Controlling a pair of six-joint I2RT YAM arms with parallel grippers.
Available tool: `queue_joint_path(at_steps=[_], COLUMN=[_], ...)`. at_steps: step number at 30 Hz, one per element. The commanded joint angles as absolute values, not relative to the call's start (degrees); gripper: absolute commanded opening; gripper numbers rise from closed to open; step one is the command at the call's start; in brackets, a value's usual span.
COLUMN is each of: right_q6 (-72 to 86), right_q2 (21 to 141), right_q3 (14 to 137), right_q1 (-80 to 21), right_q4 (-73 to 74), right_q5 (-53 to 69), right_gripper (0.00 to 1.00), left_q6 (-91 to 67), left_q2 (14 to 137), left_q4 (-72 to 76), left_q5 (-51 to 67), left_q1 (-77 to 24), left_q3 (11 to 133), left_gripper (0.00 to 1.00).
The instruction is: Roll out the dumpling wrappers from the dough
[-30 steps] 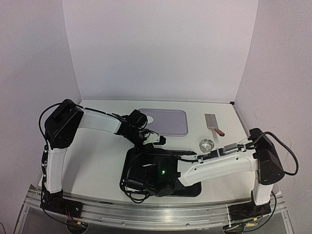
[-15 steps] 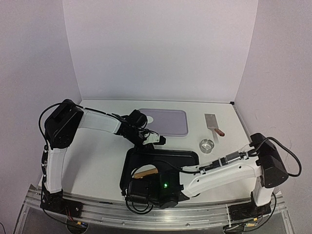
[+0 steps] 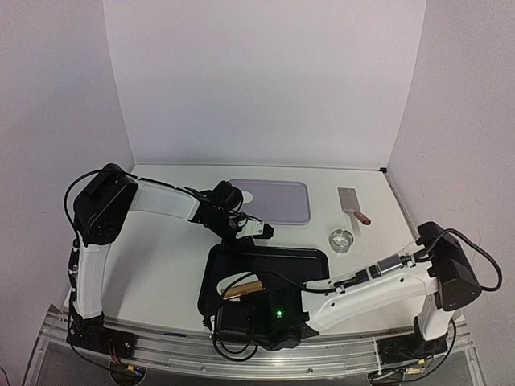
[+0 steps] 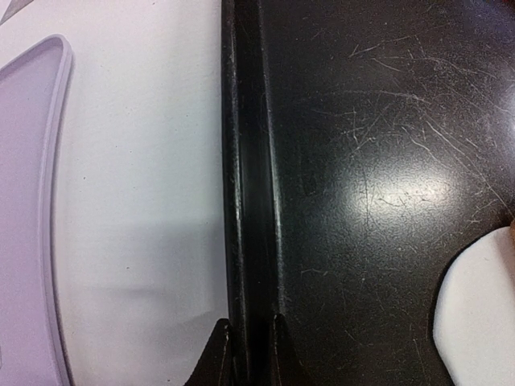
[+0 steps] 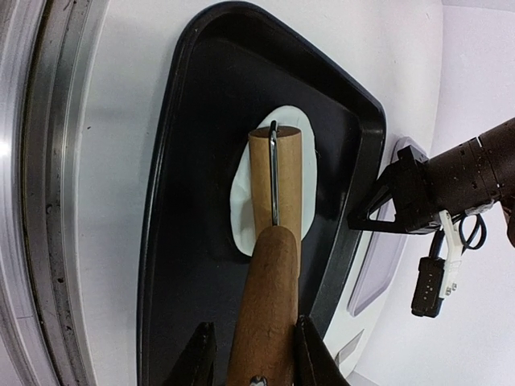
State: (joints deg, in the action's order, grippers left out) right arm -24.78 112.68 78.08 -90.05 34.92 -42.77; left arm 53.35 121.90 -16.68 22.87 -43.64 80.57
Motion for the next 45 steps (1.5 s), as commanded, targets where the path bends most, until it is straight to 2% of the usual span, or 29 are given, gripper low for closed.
queue_joint_path(at_steps=[1, 12, 27, 32, 38, 45], right_q6=[-20.8, -14.7, -9.5, -5.4, -4.1, -3.3], right_q2=[119.6, 119.1, 117.3, 108.4, 98.3, 86.2], right_q3=[71.8, 70.8, 69.6, 71.2, 76.5, 77.1], right_q1=[-92.6, -96.4, -99.1, -96.2, -87.4, -77.5], right_q4=[49.6, 52.5, 54.3, 55.7, 60.8, 62.3], right_q5=[-11.3, -17.1, -23.2, -30.8, -42.5, -47.5], right_gripper=[0.00, 0.00, 0.00, 0.00, 0.00, 0.00], left_q6=[57.1, 56.8, 56.2, 55.6, 53.7, 52.3], left_q2=[124.2, 126.4, 126.1, 125.2, 124.1, 121.9], left_q4=[-18.8, -19.8, -19.2, -20.9, -22.5, -23.0], left_q5=[17.8, 17.7, 17.4, 17.6, 17.9, 18.5], left_q1=[-42.1, -40.8, -41.5, -41.8, -42.0, -42.0], left_q3=[82.0, 85.2, 83.0, 83.8, 83.1, 80.8], left_gripper=[0.00, 0.00, 0.00, 0.00, 0.00, 0.00])
